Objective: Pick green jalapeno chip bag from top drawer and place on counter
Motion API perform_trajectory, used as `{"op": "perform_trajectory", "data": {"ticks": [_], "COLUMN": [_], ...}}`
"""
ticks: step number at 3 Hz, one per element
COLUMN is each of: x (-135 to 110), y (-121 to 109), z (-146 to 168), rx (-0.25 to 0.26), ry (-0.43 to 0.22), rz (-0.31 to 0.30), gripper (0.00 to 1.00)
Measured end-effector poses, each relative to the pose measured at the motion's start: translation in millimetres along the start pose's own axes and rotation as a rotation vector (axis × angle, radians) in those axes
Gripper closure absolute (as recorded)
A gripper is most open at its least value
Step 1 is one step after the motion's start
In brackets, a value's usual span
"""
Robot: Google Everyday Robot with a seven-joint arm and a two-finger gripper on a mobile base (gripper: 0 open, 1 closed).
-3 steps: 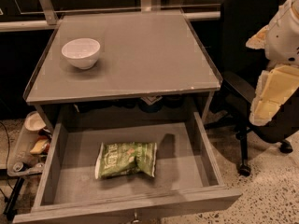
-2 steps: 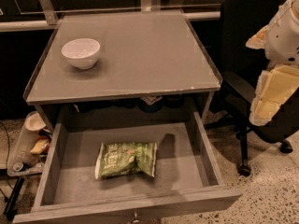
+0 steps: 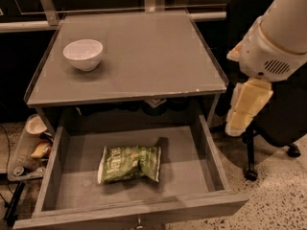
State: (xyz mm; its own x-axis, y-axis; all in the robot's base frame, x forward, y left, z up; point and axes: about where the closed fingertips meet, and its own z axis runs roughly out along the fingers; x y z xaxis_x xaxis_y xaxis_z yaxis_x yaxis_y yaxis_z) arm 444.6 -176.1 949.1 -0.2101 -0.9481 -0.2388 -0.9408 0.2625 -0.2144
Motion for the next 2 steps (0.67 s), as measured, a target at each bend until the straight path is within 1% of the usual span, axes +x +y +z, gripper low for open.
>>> {"op": "perform_trajectory", "data": {"ticks": [1, 2], "x": [-36.7, -38.2], "y": [15.5, 16.8], "z": [29.6, 31.1], "rx": [-0.042, -0.043], "ry": [-0.040, -0.041], "rz": [-0.012, -0.013], "gripper": [0.00, 0.00]}}
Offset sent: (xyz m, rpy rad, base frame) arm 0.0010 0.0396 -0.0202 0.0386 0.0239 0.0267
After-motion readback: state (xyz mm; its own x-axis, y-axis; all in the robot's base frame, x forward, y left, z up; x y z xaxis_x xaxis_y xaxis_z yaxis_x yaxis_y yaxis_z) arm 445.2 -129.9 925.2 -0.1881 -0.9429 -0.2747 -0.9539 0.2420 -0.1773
